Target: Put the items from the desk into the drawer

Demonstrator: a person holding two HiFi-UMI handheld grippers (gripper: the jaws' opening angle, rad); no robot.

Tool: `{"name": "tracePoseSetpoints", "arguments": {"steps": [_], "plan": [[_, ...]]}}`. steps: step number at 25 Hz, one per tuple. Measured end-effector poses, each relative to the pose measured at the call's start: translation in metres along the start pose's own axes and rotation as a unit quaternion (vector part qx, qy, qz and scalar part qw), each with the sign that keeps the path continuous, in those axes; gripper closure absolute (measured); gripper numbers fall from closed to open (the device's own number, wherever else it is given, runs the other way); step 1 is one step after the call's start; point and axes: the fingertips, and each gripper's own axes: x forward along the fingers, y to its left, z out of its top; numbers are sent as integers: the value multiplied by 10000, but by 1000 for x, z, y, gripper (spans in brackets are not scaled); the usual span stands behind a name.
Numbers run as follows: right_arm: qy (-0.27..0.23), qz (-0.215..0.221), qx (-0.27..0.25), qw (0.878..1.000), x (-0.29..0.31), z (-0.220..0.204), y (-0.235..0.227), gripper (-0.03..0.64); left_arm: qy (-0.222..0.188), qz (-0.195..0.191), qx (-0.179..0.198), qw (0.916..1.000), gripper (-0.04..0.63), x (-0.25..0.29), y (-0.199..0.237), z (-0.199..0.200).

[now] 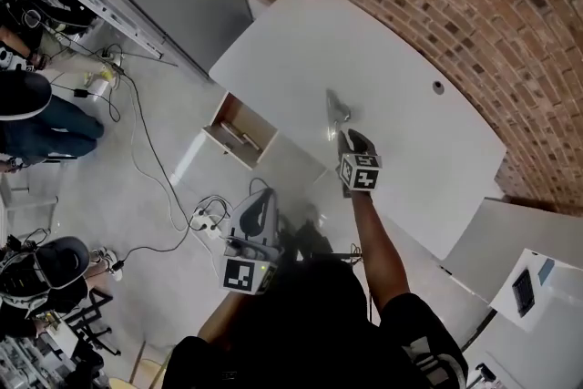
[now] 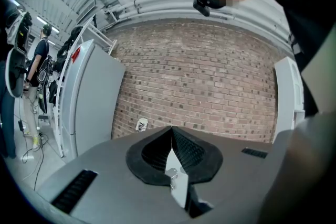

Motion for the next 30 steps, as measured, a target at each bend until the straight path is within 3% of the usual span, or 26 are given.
{"name": "tracePoseSetpoints", "arguments": {"steps": [5, 11, 17, 23, 30], "plan": [[478, -67, 287, 9984, 43, -22, -22, 478, 164, 127, -35, 9998, 591, 0, 4, -5], [697, -202, 649, 9952, 71, -29, -40, 456, 293, 306, -14, 9991, 591, -9, 12, -12], [866, -399, 865, 9917, 90, -44, -56, 442, 71, 403, 21, 9992, 591, -13, 13, -6], [810, -375, 1055, 9904, 103, -47, -58, 442, 474, 536, -2, 9974, 591, -25, 18, -24], [819, -319, 1116, 9898, 106, -51, -58, 528, 515, 616, 62, 9968, 591, -33, 21, -27]]}}
